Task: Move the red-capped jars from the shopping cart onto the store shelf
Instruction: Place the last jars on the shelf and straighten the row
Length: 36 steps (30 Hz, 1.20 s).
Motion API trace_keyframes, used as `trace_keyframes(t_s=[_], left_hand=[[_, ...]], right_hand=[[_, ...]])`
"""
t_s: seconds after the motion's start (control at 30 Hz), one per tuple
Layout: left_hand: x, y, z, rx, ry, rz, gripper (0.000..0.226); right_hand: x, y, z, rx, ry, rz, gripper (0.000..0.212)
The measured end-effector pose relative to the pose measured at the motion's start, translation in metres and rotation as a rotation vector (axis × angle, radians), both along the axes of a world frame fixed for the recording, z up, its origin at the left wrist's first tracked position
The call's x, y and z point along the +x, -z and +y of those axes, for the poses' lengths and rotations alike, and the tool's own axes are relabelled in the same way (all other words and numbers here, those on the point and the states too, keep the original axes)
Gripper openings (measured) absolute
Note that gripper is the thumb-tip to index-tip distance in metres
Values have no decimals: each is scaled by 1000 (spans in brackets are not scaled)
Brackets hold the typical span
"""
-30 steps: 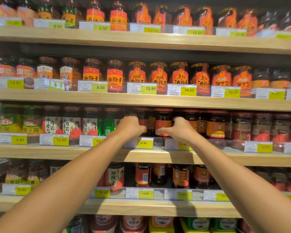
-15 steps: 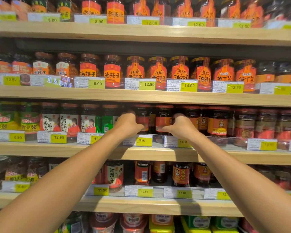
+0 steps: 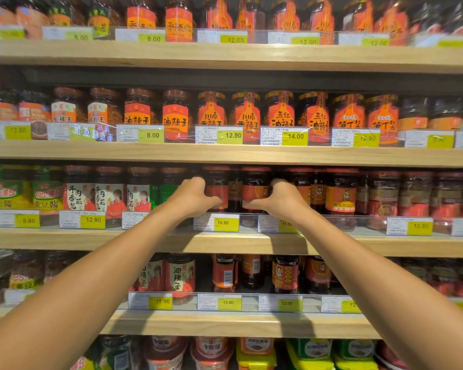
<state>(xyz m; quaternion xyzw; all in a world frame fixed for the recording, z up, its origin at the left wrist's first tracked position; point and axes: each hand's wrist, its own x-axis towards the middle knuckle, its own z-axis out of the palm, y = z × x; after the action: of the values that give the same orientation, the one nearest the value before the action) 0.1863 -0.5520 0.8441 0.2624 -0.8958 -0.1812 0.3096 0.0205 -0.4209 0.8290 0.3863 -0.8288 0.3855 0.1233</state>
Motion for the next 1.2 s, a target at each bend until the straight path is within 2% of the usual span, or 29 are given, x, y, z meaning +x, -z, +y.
trace_keyframes(t_s=[0.3,0.57,0.7,0.77,0.83,0.97,1.03,1.2], left_hand=[[-4,2,3,-16,-2,14,33],[-7,7,1,-37,7,16,32],[7,9,6,-97,-34,-27,43],[16,11,3,-182,-51,-51,56],[26,15,4,-266,-46,1,69],[34,21,30,-287,155,244,44],[26,23,52,-242,295,266,36],[-25,19,94,-247,477,254,46]], right_hand=[[6,2,-4,-10,34,-4,62],[9,3,3,11,40,31,46],[14,5,22,-3,16,79,71],[18,7,39,-50,-3,135,82],[22,9,61,-109,-20,193,81],[16,13,109,-201,-10,248,59],[7,12,133,-226,33,257,49],[-19,8,175,-199,147,224,46]])
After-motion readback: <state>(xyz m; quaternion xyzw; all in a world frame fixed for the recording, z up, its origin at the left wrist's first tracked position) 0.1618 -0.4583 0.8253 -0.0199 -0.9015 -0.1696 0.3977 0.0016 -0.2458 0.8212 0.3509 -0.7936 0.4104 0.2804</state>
